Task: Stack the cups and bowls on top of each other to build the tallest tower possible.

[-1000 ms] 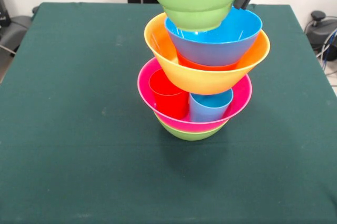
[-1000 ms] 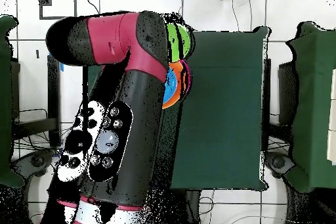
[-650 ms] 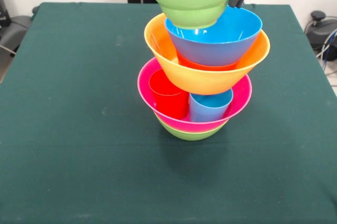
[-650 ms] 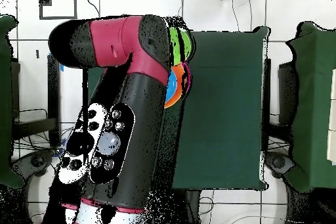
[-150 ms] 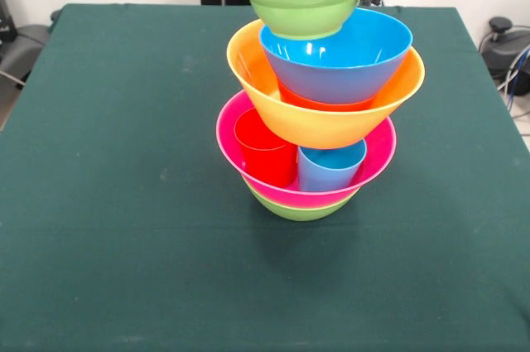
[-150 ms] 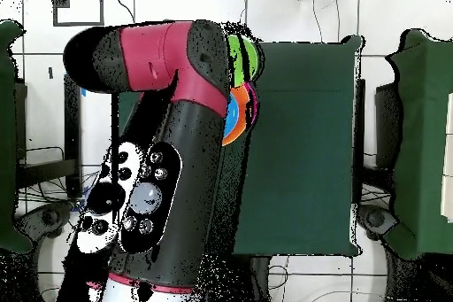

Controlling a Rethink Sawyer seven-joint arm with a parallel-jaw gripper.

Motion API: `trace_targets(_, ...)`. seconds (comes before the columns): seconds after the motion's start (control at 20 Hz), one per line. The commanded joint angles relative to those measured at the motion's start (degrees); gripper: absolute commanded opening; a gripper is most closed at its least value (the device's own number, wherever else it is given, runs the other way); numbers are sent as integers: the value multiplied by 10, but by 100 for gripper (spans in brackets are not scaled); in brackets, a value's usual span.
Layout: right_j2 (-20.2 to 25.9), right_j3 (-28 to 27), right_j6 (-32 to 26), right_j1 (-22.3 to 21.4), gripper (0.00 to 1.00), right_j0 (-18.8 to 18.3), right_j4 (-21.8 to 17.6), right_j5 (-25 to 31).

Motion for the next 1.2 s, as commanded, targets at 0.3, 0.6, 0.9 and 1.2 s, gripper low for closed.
trace_targets(0.3,67,72,-19,9,0,11,-31,-27)
trace_targets(0.6,66,76,-13,9,0,13,-30,-35)
trace_targets(0.9,62,77,-4,11,0,16,-31,-44)
trace_targets(1.2,56,74,4,15,0,20,-32,-42)
